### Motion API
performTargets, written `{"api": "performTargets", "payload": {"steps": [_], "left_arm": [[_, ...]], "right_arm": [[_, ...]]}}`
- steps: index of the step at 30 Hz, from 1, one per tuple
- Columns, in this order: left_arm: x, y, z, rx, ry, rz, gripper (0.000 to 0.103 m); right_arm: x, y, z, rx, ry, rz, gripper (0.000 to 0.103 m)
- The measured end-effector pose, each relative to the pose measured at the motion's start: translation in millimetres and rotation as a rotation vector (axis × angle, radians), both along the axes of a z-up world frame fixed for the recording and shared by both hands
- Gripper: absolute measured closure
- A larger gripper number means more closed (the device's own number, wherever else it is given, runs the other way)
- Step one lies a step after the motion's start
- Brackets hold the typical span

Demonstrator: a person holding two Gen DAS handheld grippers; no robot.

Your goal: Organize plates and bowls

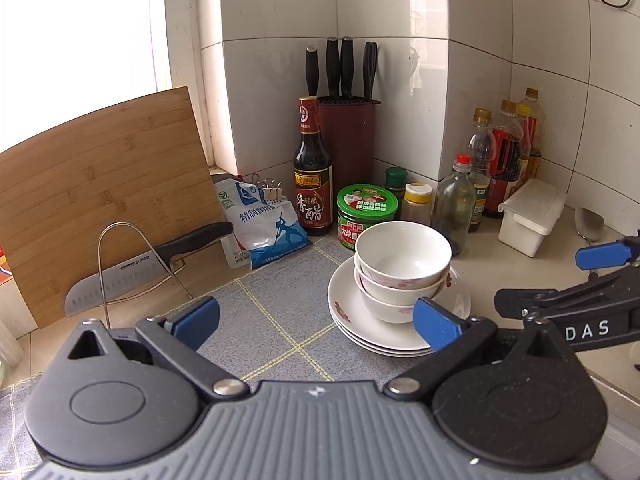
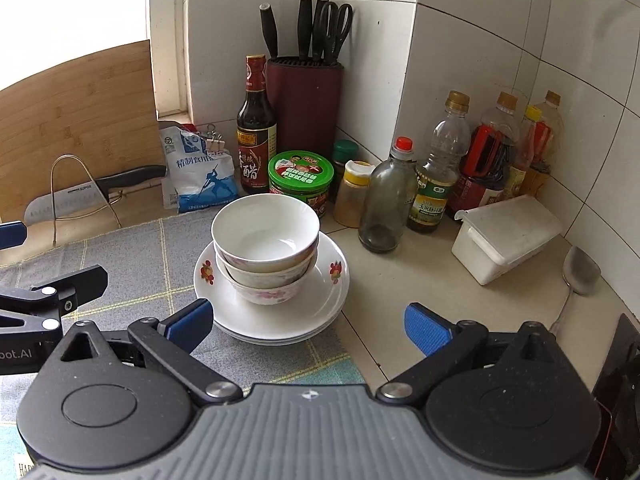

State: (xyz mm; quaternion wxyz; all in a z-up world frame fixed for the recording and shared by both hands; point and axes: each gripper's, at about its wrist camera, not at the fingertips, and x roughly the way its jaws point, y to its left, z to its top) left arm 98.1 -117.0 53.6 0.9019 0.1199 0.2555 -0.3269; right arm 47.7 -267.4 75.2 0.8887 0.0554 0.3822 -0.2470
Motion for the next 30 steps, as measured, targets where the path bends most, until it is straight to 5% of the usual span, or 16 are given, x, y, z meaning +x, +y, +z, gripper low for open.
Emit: {"api": "performTargets", "payload": {"steps": [30], "left_arm": [[6.2, -4.7, -0.4, 0.011, 0.050, 0.081, 0.001]], "right_arm": [[1.8, 1.2, 1.8, -0.015, -0.009, -0.019, 0.000]]}}
